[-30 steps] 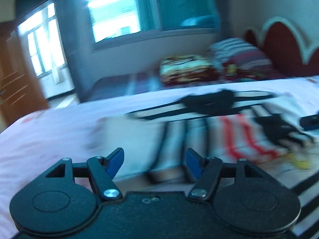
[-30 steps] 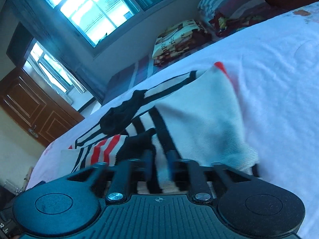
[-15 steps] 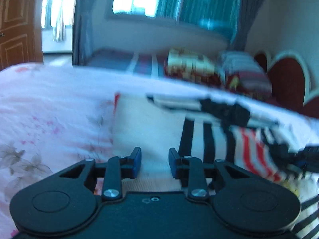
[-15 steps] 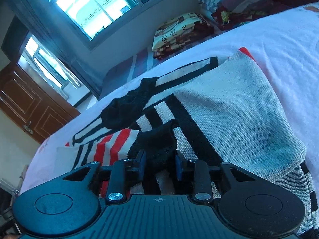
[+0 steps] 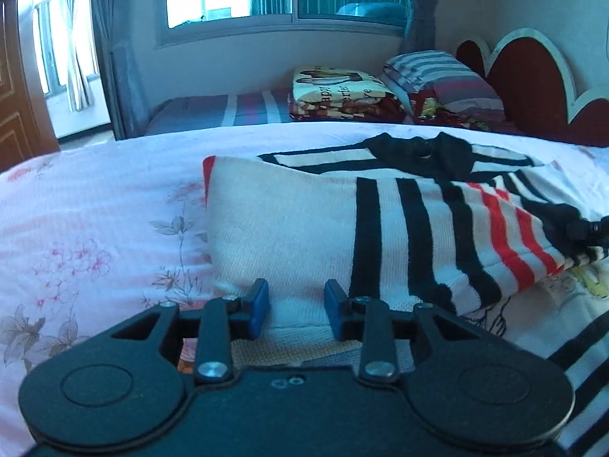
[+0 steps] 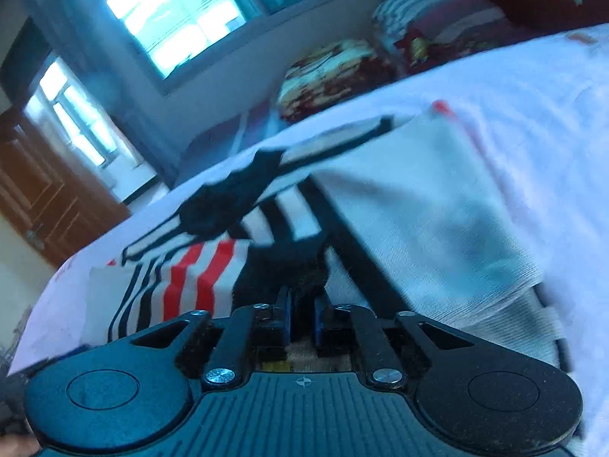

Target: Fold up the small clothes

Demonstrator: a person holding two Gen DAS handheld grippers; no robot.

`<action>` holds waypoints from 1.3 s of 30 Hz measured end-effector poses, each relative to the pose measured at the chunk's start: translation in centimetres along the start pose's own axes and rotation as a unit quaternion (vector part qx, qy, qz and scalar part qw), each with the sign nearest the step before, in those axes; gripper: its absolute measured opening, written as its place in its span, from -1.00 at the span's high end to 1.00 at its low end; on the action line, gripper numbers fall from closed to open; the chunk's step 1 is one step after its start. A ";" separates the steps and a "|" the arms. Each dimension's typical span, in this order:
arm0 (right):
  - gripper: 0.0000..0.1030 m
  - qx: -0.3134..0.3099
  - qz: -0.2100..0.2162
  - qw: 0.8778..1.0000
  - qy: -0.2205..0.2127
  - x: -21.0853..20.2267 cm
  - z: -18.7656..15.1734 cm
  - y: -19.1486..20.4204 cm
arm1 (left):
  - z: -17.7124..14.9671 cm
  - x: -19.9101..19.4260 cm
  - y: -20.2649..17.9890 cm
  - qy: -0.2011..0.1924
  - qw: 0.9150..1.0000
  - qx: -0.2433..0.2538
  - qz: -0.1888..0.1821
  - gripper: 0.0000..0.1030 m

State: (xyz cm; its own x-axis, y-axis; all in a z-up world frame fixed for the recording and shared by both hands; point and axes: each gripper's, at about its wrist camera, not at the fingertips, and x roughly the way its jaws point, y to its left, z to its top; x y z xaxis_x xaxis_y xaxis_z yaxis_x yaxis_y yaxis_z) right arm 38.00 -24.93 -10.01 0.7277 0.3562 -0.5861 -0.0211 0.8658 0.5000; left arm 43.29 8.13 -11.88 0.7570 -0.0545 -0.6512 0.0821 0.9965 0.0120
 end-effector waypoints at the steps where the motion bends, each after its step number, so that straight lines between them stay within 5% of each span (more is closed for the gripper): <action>1: 0.37 -0.010 -0.025 0.999 -0.029 -1.0 0.2 0.4 | 0.4 -0.4 0.5 -0.005 1.000 -0.012 -0.006 0.25; 3: 0.37 -0.032 -0.011 0.998 -0.053 -1.8 0.8 1.0 | 1.5 -0.8 1.1 -0.026 0.999 -0.016 -0.008 0.02; 6: 0.41 -0.057 0.034 0.997 -0.037 0.2 1.7 3.1 | 4.1 0.8 1.6 -0.036 0.999 -0.006 -0.005 0.02; 8: 0.90 -0.097 0.064 0.993 -0.011 2.6 1.8 5.5 | 5.5 2.7 2.1 -0.034 0.999 -0.011 -0.014 0.02; 10: 0.91 -0.136 0.080 0.987 0.015 5.3 1.6 7.9 | 6.6 5.1 2.6 -0.022 1.000 -0.012 -0.010 0.04; 13: 0.93 -0.151 0.066 0.985 0.052 9.6 1.4 9.5 | 7.4 9.0 4.3 0.011 0.999 -0.030 -0.014 -0.04; 15: 1.00 -0.162 0.051 0.985 0.039 10.6 1.3 9.7 | 7.6 9.9 5.8 0.007 0.998 -0.052 -0.032 -0.14; 19: 1.00 -0.164 0.054 0.985 0.014 8.7 1.4 10.0 | 8.0 7.1 5.4 -0.014 0.999 -0.036 -0.006 0.00; 21: 1.00 -0.175 0.073 0.982 0.008 8.1 1.1 11.1 | 7.8 4.8 4.1 -0.047 0.997 -0.053 -0.038 -0.12; 26: 1.00 -0.216 0.075 0.972 0.052 10.3 -1.6 13.3 | 5.4 6.2 -2.8 -0.013 0.998 0.029 -0.052 -0.15; 34: 1.00 -0.192 0.009 0.981 0.017 6.2 -1.5 6.6 | 1.8 4.7 1.0 -0.020 0.999 0.043 -0.010 -0.20; 39: 1.00 -0.178 0.009 0.984 -0.006 4.0 -0.6 6.7 | 3.4 3.0 0.1 -0.031 0.999 0.034 -0.006 -0.16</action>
State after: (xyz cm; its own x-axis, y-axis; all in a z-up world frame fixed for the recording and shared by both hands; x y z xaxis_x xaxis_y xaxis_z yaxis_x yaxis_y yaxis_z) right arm 40.36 -17.54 -9.40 0.7331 0.3696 -0.5710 -0.2709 0.9287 0.2533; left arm 47.72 7.90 -11.25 0.7947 -0.0729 -0.6026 0.1336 0.9894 0.0566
